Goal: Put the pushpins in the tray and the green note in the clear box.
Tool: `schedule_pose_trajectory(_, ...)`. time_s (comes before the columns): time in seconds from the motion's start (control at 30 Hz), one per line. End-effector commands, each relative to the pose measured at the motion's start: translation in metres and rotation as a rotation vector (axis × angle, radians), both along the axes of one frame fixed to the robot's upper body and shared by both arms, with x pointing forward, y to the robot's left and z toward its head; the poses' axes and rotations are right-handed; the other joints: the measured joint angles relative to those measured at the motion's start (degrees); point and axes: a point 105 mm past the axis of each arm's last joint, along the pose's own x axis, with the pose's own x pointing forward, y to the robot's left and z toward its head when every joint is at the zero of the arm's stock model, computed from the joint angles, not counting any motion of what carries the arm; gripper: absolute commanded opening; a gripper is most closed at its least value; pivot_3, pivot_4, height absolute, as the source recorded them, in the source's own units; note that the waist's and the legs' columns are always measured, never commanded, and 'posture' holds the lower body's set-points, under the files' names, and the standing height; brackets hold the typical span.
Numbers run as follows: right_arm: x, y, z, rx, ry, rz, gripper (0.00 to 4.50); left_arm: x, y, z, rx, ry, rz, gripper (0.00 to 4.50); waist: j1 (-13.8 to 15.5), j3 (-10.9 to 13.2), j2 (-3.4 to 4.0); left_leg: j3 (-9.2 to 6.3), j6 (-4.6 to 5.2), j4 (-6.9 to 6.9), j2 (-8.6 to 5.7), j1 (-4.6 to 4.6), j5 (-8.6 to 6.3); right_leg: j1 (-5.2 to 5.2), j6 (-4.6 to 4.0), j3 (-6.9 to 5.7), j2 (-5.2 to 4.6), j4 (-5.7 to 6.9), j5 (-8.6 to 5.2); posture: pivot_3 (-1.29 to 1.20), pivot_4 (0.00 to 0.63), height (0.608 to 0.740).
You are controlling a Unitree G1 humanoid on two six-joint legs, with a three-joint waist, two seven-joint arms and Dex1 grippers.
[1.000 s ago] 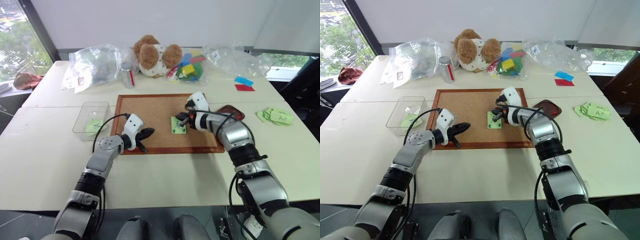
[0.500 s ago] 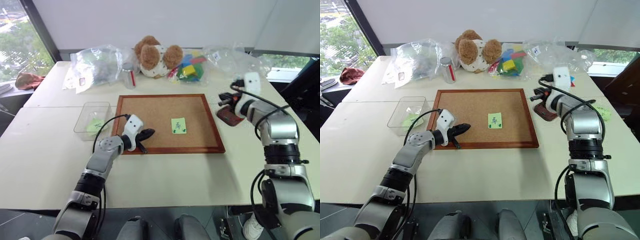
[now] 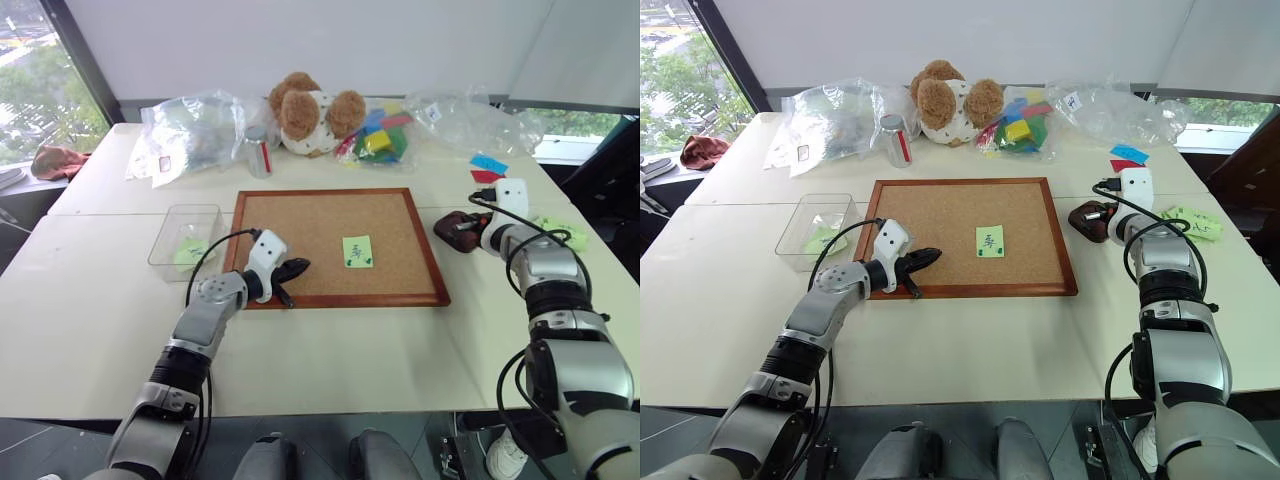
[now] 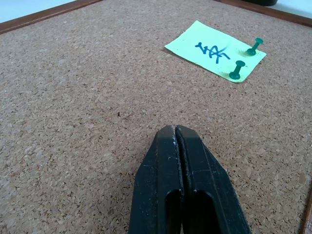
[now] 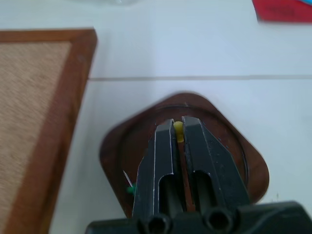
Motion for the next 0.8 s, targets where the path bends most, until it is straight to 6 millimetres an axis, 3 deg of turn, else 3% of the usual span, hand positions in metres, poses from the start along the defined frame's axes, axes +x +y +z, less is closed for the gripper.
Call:
schedule_pose_trajectory(0.03,0.005,0.000,0.016,-0.004,-0.051,0.008,0.06,-0.010,0.000,-0.025,0.033,0.088,-0.012,0.00,0.00,0.00,0.00,0.00,0.00,0.00,0.00,0.00,0.00,0.00,0.00,0.00,0.00,0.00,0.00,0.00,0.150,0.740)
schedule_pose_trajectory(0.23,0.005,0.001,0.015,-0.007,-0.048,0.008,0.06,-0.011,-0.001,-0.025,0.032,0.088,-0.012,0.00,0.00,0.00,0.00,0.00,0.00,0.00,0.00,0.01,0.00,0.02,0.00,0.00,0.00,0.00,0.00,0.00,0.150,0.740)
schedule_pose_trajectory(0.43,0.007,0.000,0.034,0.024,-0.099,0.009,0.06,-0.012,-0.001,-0.025,0.030,0.093,-0.011,0.00,0.01,-0.01,0.01,0.00,0.00,0.00,0.00,0.01,0.00,0.01,0.00,0.00,0.00,0.00,0.00,0.00,0.150,0.740)
schedule_pose_trajectory(0.53,0.007,0.003,0.035,0.026,-0.094,0.022,0.97,-0.012,-0.003,-0.025,0.028,0.096,-0.014,0.00,0.02,-0.01,0.01,0.00,0.00,0.00,0.00,0.01,0.00,0.01,0.00,0.00,0.00,0.00,0.00,0.00,0.150,0.740)
schedule_pose_trajectory(0.77,0.007,0.005,0.028,0.026,-0.073,0.023,4.33,-0.012,-0.005,-0.023,0.023,0.094,-0.019,0.00,0.09,-0.01,0.01,0.00,0.00,0.00,0.00,0.01,0.00,0.01,0.00,0.01,0.00,0.00,0.00,0.00,0.150,0.740)
schedule_pose_trajectory(0.8,0.007,0.005,0.028,0.026,-0.074,0.023,4.43,-0.012,-0.005,-0.023,0.023,0.094,-0.019,0.00,0.10,-0.01,0.01,0.00,0.00,0.00,0.00,0.01,0.00,0.02,0.00,0.01,0.00,0.00,0.00,0.00,0.150,0.740)
